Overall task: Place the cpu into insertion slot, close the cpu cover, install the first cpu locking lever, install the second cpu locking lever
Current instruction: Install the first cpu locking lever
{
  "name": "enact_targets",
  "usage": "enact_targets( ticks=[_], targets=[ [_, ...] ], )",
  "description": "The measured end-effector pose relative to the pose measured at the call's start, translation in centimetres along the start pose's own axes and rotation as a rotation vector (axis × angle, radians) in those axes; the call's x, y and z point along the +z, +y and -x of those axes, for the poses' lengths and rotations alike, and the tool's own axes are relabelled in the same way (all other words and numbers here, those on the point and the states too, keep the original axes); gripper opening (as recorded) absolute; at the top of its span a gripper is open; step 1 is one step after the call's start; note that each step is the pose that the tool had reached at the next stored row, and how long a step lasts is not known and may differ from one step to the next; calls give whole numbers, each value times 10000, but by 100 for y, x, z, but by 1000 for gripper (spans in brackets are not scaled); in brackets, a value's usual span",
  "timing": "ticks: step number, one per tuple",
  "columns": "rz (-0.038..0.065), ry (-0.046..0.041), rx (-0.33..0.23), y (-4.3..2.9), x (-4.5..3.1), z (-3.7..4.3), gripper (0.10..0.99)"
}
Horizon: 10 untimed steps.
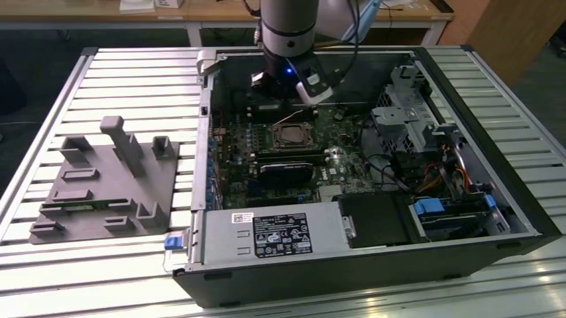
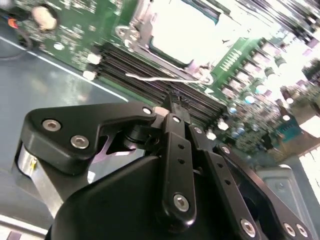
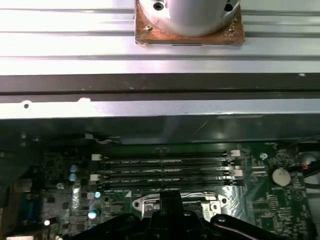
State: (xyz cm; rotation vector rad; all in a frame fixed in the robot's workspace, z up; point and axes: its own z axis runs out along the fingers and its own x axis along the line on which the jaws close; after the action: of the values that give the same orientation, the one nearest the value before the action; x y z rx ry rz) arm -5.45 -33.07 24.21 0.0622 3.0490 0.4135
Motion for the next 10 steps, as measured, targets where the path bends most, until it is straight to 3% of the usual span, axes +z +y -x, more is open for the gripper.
enact_targets(
  ticks=[2,3,10],
  targets=[
    [8,-224,-60,-2,7,-1,106],
    [10,-276,-74,-4,16,-1,106],
    [14,-412,-98,-28,98,-6,106]
  ],
)
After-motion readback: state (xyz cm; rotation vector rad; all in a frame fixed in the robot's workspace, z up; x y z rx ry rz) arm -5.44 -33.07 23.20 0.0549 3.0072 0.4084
